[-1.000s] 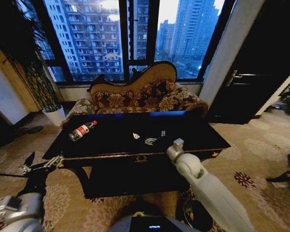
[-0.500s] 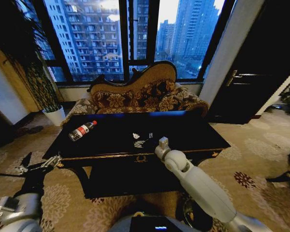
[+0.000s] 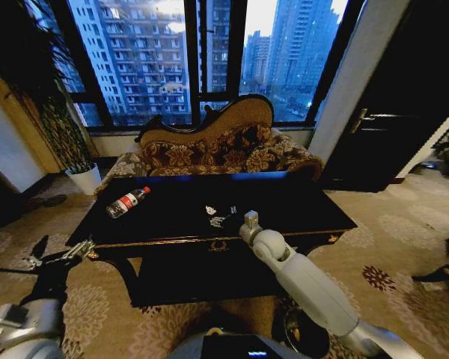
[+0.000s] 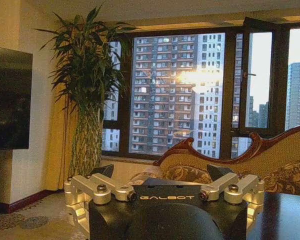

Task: Move to the front of the table and place the trash on the table into the trash bin.

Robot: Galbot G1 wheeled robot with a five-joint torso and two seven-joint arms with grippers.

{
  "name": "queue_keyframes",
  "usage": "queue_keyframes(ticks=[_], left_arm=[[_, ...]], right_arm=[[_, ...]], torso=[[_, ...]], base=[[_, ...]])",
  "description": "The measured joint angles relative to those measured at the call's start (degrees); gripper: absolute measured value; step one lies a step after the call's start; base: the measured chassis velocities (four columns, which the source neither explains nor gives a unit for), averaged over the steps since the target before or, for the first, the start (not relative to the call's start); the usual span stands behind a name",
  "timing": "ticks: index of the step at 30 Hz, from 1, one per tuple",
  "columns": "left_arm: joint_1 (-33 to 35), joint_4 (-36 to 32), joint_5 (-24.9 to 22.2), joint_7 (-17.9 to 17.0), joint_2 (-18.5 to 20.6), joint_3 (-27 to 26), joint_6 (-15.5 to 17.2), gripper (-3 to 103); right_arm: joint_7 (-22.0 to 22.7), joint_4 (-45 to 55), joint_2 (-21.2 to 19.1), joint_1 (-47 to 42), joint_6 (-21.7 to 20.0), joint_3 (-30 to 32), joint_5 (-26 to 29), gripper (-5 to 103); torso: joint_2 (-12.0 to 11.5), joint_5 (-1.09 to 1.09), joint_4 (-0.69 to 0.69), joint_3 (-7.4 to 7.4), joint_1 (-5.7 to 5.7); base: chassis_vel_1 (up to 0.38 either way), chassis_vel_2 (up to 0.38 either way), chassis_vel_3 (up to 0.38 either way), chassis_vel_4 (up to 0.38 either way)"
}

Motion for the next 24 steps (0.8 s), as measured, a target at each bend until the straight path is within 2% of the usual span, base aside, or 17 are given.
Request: queue_keyframes(ticks=[1,3,5,8,11,12,14,15,18,19,21,24], left_arm=[[0.00,0.00,-0.01,0.00,0.00,0.00,-0.01,100],[0.00,0.01,-0.02,0.00,0.00,0.00,-0.02,100],[-0.03,0.02,-0.05,0.01,0.02,0.00,-0.03,100],[-0.04,0.02,-0.05,0.00,0.01,0.00,-0.03,100],[-0.09,0.03,-0.08,0.01,-0.02,0.00,-0.07,100],[-0.09,0.03,-0.08,0.01,-0.02,0.00,-0.07,100],[-0.11,0.04,-0.12,0.01,0.00,-0.03,-0.09,100],[-0.11,0.04,-0.12,0.01,0.00,-0.03,-0.09,100],[-0.20,0.04,-0.15,0.01,0.11,-0.05,-0.12,100],[-0.20,0.04,-0.15,0.01,0.11,-0.05,-0.12,100],[-0.24,0.04,-0.16,0.02,0.16,-0.02,-0.13,100],[-0.29,0.05,-0.17,0.02,0.29,0.00,-0.13,100]], right_arm=[[0.00,0.15,-0.03,-0.06,0.02,-0.01,0.00,64],[0.00,0.22,-0.05,-0.07,0.03,-0.01,0.00,64],[0.00,0.29,-0.09,-0.07,0.05,-0.02,0.00,53],[0.00,0.30,-0.10,-0.08,0.06,0.00,0.00,48],[0.00,0.38,-0.20,-0.32,0.13,0.20,-0.01,32],[0.00,0.38,-0.20,-0.32,0.13,0.20,-0.01,32],[0.00,0.41,-0.23,-0.45,0.18,0.33,-0.04,21],[0.00,0.41,-0.23,-0.45,0.18,0.33,-0.04,21],[0.00,0.41,-0.17,-0.84,0.39,0.59,-0.13,7],[0.00,0.41,-0.17,-0.84,0.39,0.59,-0.13,7],[0.00,0.58,-0.13,-1.19,0.51,0.82,-0.20,1],[0.00,0.96,-0.08,-1.75,0.72,1.33,-0.23,0]], torso=[[0.00,0.00,0.00,0.00,0.00],[0.00,0.00,0.00,0.00,0.00],[0.00,0.00,0.00,0.00,0.00],[0.00,0.00,0.00,0.00,0.00],[0.00,0.00,0.00,0.00,0.00],[0.00,0.00,0.00,0.00,0.00],[0.00,0.00,0.00,0.00,0.00],[0.00,0.00,0.00,0.00,0.00],[0.00,0.00,0.00,0.00,0.00],[0.00,0.00,0.00,0.00,0.00],[0.00,0.00,0.00,0.00,0.00],[0.00,0.00,0.00,0.00,0.00]], base=[[0.000,0.000,0.000,0.000],[0.000,0.000,0.000,0.000],[0.000,0.000,0.000,0.000],[0.000,0.000,0.000,0.000],[0.000,0.000,0.000,0.000],[0.000,0.000,0.000,0.000],[0.000,0.000,0.000,0.000],[0.000,0.000,0.000,0.000],[0.000,0.000,0.000,0.000],[0.000,0.000,0.000,0.000],[0.000,0.000,0.000,0.000],[0.000,0.000,0.000,0.000]])
